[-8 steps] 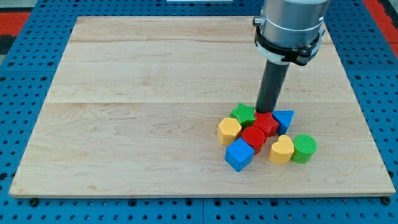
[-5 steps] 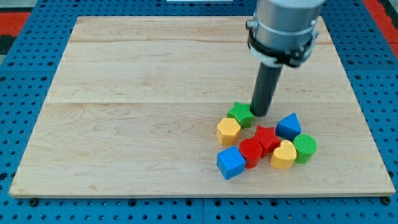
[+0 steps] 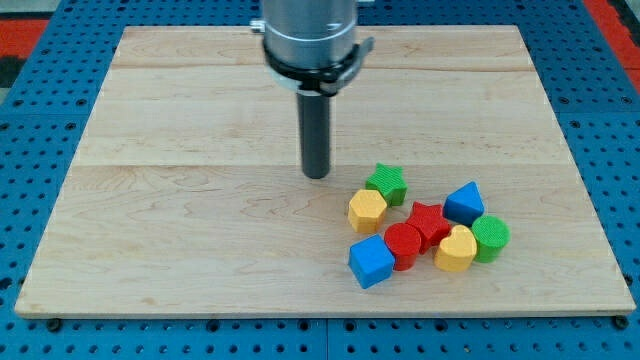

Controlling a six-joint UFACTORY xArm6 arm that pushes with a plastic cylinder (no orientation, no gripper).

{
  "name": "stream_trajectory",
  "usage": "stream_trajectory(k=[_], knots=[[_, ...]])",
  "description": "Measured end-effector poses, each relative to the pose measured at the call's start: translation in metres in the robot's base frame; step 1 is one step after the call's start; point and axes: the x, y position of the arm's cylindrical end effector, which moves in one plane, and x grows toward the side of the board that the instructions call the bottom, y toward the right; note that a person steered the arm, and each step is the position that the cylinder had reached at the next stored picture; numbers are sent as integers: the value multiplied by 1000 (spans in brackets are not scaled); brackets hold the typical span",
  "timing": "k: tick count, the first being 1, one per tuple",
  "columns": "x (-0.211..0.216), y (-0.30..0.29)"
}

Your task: Push the green star and the yellow hexagon into the group of blocks

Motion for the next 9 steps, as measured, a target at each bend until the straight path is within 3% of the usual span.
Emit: stream_trajectory(k=[2,4,6,8,9], knots=[[21,55],[44,75],[44,-6],[32,-33],[65,-38]])
